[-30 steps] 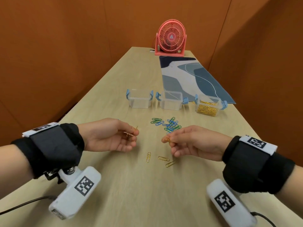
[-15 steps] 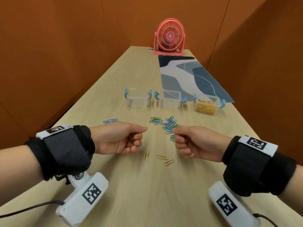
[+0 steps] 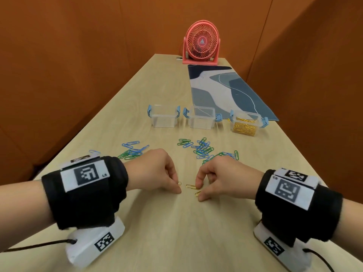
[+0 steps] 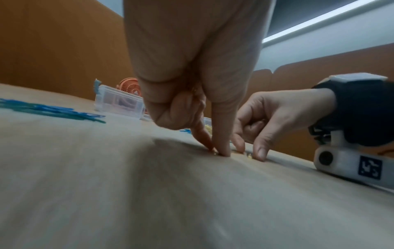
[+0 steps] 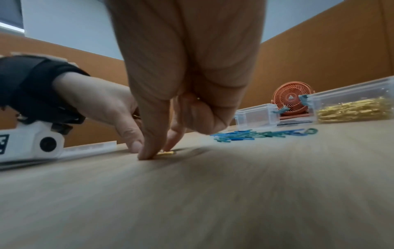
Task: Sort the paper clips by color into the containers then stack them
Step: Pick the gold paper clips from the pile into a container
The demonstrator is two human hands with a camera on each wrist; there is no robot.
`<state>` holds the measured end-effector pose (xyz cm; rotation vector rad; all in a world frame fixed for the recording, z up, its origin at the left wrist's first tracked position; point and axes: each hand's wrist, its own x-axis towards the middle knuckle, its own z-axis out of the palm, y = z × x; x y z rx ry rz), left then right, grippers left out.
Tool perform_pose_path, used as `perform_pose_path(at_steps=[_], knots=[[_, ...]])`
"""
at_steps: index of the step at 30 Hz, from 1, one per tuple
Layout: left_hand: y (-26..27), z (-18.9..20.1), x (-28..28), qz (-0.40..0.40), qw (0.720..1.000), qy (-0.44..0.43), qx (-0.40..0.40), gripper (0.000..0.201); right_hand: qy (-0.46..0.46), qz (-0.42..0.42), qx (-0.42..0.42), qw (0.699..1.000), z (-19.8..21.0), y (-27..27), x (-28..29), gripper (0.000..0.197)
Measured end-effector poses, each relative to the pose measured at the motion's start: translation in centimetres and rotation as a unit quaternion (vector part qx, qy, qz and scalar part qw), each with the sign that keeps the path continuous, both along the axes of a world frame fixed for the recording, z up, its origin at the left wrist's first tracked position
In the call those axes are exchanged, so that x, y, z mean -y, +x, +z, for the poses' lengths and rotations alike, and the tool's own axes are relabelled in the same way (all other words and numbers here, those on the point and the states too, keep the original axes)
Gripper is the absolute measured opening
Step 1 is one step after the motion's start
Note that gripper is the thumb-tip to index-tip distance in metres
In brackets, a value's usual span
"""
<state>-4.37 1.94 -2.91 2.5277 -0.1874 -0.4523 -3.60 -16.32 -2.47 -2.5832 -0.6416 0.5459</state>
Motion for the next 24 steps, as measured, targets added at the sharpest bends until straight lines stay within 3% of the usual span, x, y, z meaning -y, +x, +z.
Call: perform_pose_path(at_steps=[4,9,12,14,16,20,24], knots=[[0.5,0.5,0.4,-0.015,0.999,0.01,-0.047,0.009,-0.019,0.021,0.008,1.0,-0.1,0.6,-0.4,0.009],[0.7,0.5,0.4,-0.015,0.995,0.037,-0.09,0.018,-0.034,0.036,-0.022,0.999,-0.2,0.5,0.1,0.008],[1.1,0.6,0.2,0.063,0.973,-0.147,-0.164,0.021,-0.007,-0.006,-0.054,0.998,0.0,0.8,0.8,0.018],[1.4,0.7,0.0,0.114,0.933,-0.271,-0.206,0.019,0.073,-0.077,-0.104,0.989,0.4,1.1,1.2,0.023],[1.6,0.7,-0.2,0.127,0.911,-0.324,-0.219,0.022,0.161,-0.145,-0.166,0.962,0.6,1.4,1.5,0.025],[1.6,0.2,0.3,0.077,0.928,-0.303,-0.204,0.039,0.269,-0.195,-0.251,0.909,0.7,1.8,2.0,0.022],[1.2,0.2,1.6,0.011,0.956,-0.238,-0.17,0.028,0.286,-0.227,-0.269,0.891,0.4,2.1,2.2,0.021]])
